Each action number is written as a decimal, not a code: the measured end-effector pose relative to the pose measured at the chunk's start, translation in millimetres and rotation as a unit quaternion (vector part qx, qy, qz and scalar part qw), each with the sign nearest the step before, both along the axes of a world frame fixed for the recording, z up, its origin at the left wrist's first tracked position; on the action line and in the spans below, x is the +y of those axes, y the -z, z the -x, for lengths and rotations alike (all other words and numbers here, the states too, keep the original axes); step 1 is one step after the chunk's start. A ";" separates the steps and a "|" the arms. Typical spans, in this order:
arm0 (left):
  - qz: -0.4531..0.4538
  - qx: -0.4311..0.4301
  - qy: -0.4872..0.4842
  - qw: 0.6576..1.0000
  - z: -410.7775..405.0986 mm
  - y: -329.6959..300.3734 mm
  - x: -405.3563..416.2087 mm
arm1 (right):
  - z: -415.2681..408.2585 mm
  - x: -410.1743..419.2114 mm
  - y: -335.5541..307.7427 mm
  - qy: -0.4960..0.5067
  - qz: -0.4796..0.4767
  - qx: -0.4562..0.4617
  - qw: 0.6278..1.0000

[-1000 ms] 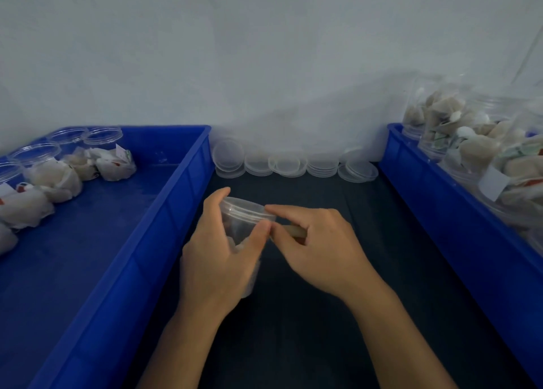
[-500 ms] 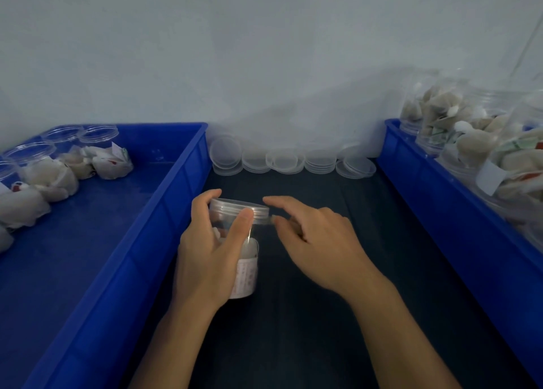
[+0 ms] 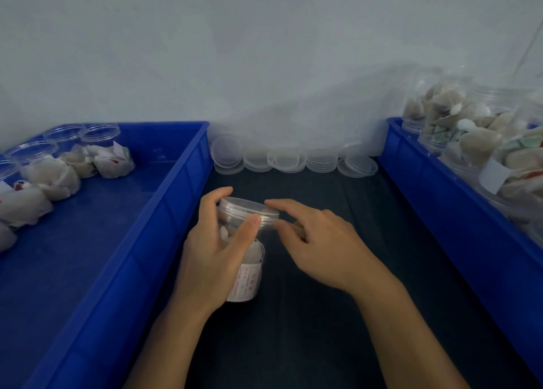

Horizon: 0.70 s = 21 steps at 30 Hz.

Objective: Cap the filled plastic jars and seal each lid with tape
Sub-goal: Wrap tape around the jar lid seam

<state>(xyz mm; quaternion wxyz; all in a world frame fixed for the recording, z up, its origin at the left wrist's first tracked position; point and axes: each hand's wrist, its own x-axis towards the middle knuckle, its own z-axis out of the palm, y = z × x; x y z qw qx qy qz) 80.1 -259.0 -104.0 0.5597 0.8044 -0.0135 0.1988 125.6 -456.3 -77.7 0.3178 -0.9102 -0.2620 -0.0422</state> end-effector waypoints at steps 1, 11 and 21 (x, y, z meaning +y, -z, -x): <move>-0.011 -0.003 -0.002 1.000 -0.2 0.3 -0.3 | 0.2 0.0 0.3 0.003 0.003 -0.006 1.000; -0.147 -0.016 -0.156 0.977 0.7 -6.9 -10.2 | 4.9 9.2 0.5 0.024 0.015 -0.070 0.997; -0.173 0.004 -0.166 0.971 -2.4 -6.9 -12.8 | 7.6 14.1 2.6 0.019 -0.011 -0.001 1.000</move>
